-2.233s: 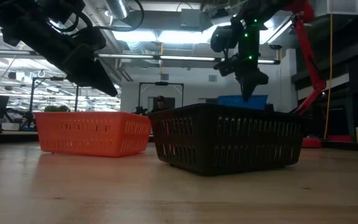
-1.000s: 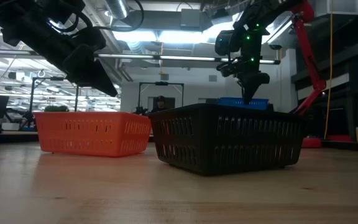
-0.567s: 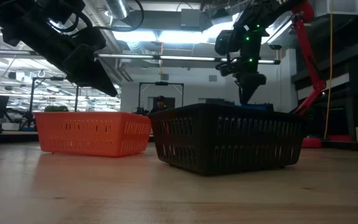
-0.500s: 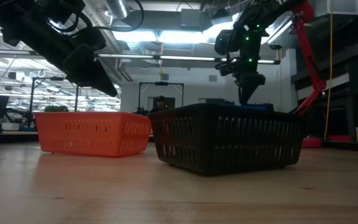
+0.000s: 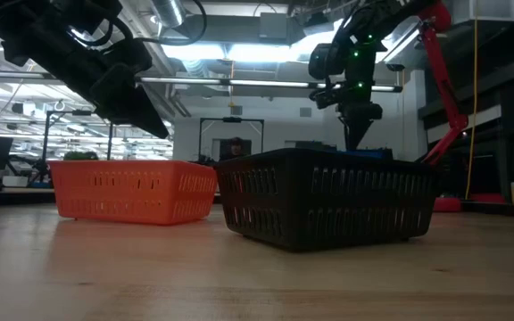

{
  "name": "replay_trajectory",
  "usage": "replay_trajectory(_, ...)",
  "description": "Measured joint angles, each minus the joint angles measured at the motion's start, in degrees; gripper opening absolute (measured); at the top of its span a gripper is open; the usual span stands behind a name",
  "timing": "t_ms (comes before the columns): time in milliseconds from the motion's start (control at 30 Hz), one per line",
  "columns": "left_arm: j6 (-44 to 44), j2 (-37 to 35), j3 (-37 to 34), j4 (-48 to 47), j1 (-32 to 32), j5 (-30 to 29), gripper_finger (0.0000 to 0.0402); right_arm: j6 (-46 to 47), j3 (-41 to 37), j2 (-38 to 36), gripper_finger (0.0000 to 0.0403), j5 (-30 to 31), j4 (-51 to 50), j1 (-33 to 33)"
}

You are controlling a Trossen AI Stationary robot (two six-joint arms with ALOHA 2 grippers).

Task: Stack baskets by color
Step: Stack the left blue basket on top of the top blue basket, then move the bottom orange basket to the top of the table

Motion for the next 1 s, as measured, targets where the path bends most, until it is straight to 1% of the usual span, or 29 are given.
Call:
replay_trajectory(133,0.0,0.0,0.0,0.0,0.0,0.0,0.0082,0.0,-1.1,0.0,0.0138,0.1,0.8,0.0)
replay_trajectory(200,0.0,0.0,0.0,0.0,0.0,0.0,0.0082,0.0,-2.9,-0.1,0.0138,0.6,2.4,0.0)
replay_trajectory(333,0.0,0.0,0.0,0.0,0.0,0.0,0.0082,0.3,-7.3,0.0,0.0137,6.4,6.5,0.0)
replay_trajectory(400,0.0,0.0,0.0,0.0,0.0,0.0,0.0082,1.0,-8.7,0.0,0.0133,8.0,9.5,0.1)
replay_trajectory(467,0.0,0.0,0.0,0.0,0.0,0.0,0.0082,1.8,-9.3,0.0,0.0127,8.9,10.3,0.2)
replay_trajectory(567,0.0,0.0,0.0,0.0,0.0,0.0,0.0082,2.7,-9.2,0.0,0.0117,8.9,12.4,0.2)
replay_trajectory(700,0.0,0.0,0.0,0.0,0.0,0.0,0.0082,2.8,-9.2,0.0,0.0107,8.6,11.8,0.4)
replay_trajectory(900,0.0,0.0,0.0,0.0,0.0,0.0,0.0082,3.0,-9.2,0.0,0.0107,8.6,8.4,2.4)
replay_trajectory(1000,0.0,0.0,0.0,0.0,0.0,0.0,0.0082,2.9,-9.2,0.0,0.0116,8.6,8.2,3.5)
